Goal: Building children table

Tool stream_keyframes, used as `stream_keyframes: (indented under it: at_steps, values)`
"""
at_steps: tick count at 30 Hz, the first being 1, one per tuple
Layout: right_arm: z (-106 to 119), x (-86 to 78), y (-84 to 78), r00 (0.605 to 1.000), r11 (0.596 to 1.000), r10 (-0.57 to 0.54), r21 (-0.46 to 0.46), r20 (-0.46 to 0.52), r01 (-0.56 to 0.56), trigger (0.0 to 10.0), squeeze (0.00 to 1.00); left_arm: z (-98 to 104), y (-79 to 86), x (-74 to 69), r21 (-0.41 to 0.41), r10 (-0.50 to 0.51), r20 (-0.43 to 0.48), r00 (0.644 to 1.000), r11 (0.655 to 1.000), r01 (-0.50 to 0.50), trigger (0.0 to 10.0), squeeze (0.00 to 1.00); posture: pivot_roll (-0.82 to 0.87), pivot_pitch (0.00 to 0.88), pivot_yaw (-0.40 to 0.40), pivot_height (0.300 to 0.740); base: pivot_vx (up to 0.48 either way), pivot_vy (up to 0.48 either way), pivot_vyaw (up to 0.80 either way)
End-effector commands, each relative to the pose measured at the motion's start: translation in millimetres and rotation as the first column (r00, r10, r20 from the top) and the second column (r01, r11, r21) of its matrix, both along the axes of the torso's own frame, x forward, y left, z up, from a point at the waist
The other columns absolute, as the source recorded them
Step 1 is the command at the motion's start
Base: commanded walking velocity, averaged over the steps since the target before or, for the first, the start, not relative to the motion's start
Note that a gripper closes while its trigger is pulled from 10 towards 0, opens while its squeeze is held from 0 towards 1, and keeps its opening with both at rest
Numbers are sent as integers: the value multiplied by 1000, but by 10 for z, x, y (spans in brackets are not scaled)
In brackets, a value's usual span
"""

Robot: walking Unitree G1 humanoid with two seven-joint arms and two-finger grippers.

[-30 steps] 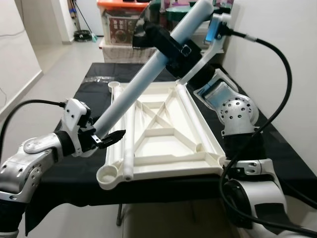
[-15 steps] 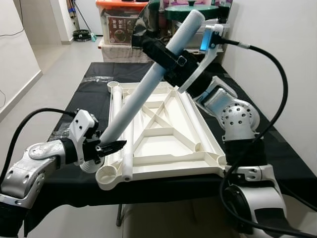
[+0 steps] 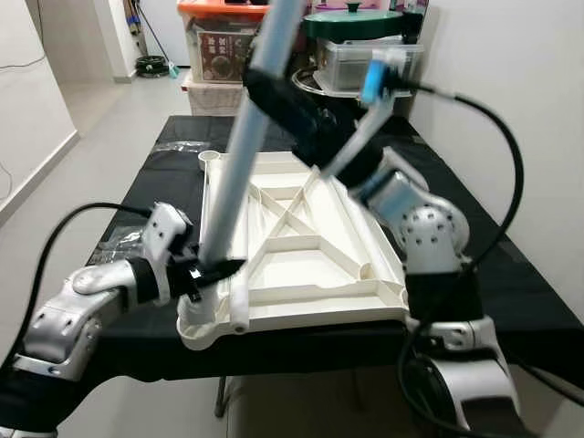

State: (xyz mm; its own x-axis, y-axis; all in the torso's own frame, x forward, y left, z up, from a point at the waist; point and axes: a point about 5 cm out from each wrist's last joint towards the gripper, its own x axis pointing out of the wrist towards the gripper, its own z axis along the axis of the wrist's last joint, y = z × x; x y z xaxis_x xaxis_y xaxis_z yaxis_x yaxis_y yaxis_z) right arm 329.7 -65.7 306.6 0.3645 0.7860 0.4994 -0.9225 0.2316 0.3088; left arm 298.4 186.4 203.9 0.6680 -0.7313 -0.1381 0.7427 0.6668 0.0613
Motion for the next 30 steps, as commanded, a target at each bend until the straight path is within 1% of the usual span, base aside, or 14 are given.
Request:
stream_keyframes:
  at_steps: [1,2,4,6,7,9,13,22,23,24,25,26,30]
  values:
    - [-39,-72,80,999,998,45,-43,20,-44,10000,0,66,-53,-21,-21,-37,15,999,999,37,10000,0,12,0,-35,740,0,0,0]
    - [-161,-124,140,997,994,73,-80,5,-72,10000,0,81,-91,-45,-11,-69,22,997,998,69,10000,0,12,0,-34,740,0,0,0]
    - [-161,-124,140,997,994,73,-80,5,-72,10000,0,81,-91,-45,-11,-69,22,997,998,69,10000,0,12,0,-34,740,0,0,0]
    - [-319,-151,250,995,986,94,-137,-32,-97,10000,0,46,-129,-63,44,-111,17,994,993,110,10000,0,14,0,-35,740,0,0,0]
    - [-319,-151,250,995,986,94,-137,-32,-97,10000,0,46,-129,-63,44,-111,17,994,993,110,10000,0,14,0,-35,740,0,0,0]
    - [-414,-160,340,993,980,102,-168,-60,-111,10000,0,19,-160,-86,90,-156,6,988,984,155,10000,0,19,0,-37,740,0,0,0]
    - [-413,-185,403,992,979,112,-164,-63,-121,10000,0,19,-165,-87,102,-167,-1,986,981,166,10000,0,19,0,-36,740,0,0,0]
    - [-445,-221,452,990,978,119,-164,-73,-130,10000,0,19,-171,-78,109,-168,-2,986,980,167,10000,0,16,0,-35,740,0,0,0]
    - [-474,-230,477,989,978,118,-160,-90,-131,7137,0,25,-182,-72,113,-174,-1,985,978,173,10000,0,16,0,-34,740,0,0,0]
    - [-507,-235,504,987,980,117,-150,-114,-133,3098,0,39,-196,-61,115,-180,4,984,977,178,10000,0,14,0,-32,740,0,0,0]
    - [-507,-235,504,987,980,117,-150,-114,-133,3098,0,39,-196,-61,115,-180,4,984,977,178,10000,0,14,0,-32,740,0,0,0]
    - [-540,-248,531,984,980,122,-141,-131,-141,0,0,52,-208,-49,118,-186,9,982,976,184,10000,0,12,0,-30,740,0,0,0]
    - [-597,-289,572,979,979,138,-128,-149,-158,0,0,77,-238,-30,126,-202,22,979,972,197,10000,0,9,0,-30,740,0,0,0]
